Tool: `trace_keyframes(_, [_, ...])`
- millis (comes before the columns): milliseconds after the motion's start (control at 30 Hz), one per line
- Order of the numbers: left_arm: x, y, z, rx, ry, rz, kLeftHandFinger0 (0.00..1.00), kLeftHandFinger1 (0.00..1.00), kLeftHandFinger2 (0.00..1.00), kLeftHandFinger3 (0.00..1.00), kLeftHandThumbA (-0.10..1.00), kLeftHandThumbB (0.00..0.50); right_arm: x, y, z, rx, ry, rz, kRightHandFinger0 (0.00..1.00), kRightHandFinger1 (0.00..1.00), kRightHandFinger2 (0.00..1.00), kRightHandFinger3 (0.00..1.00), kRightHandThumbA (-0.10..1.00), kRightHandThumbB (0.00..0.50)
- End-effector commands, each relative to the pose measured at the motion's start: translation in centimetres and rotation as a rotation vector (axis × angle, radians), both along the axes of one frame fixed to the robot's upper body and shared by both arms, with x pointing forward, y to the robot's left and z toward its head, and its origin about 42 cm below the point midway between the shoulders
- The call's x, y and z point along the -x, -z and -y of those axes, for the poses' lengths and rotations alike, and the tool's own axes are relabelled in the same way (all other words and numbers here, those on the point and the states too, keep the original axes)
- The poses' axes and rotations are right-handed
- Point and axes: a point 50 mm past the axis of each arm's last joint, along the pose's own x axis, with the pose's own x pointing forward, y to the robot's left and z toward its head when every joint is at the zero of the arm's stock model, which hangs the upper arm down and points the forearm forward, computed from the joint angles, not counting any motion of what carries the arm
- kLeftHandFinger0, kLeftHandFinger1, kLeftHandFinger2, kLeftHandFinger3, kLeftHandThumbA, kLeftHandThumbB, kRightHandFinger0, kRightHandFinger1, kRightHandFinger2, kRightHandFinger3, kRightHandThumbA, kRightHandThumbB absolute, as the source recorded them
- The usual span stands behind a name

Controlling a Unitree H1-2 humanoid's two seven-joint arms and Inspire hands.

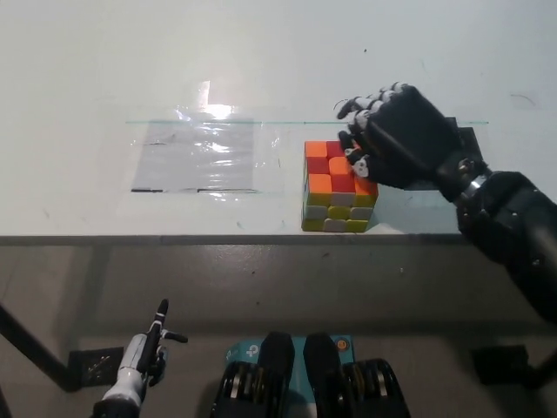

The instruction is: The robot uses its right hand to pick up the small cube kept on the middle on the desk and place it on the bigger cube kept next to it

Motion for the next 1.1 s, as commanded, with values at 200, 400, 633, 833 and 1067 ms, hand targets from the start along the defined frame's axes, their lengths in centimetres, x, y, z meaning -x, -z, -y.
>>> trace_keyframes(200, [-0.1,-0.4,-0.7,-0.017,0.017,0.040,0.00,0.00,0.03,0.00,1.00,0.500,-0.3,-5.4,-4.6,-0.001,-0.110,0.097,0.00,0.18,0.56,0.41,-0.10,0.231])
trace_keyframes(400, [0.1,-0.2,-0.6,-0.023,0.018,0.033,0.00,0.00,0.01,0.00,1.00,0.500,-0.2,-4.8,-5.6,0.012,-0.123,0.121,0.00,0.04,0.55,0.25,-0.10,0.375])
trace_keyframes(633, [-0.1,-0.4,-0.4,-0.012,0.021,0.039,0.00,0.00,0.00,0.00,1.00,0.500,-0.1,-3.9,-5.5,-0.015,-0.118,0.088,0.00,0.13,0.64,0.24,-0.10,0.326])
trace_keyframes(833, [-0.4,-0.5,-0.2,-0.006,0.020,0.040,0.00,0.00,0.00,0.00,1.00,0.500,-0.3,-3.2,-5.3,-0.038,-0.115,0.091,0.00,0.17,0.64,0.23,-0.10,0.294])
trace_keyframes(1067, [-0.4,-0.5,0.0,-0.012,0.016,0.041,0.00,0.00,0.05,0.02,1.00,0.500,-0.2,-2.5,-5.0,-0.066,-0.113,0.061,0.00,0.23,0.65,0.31,-0.10,0.210])
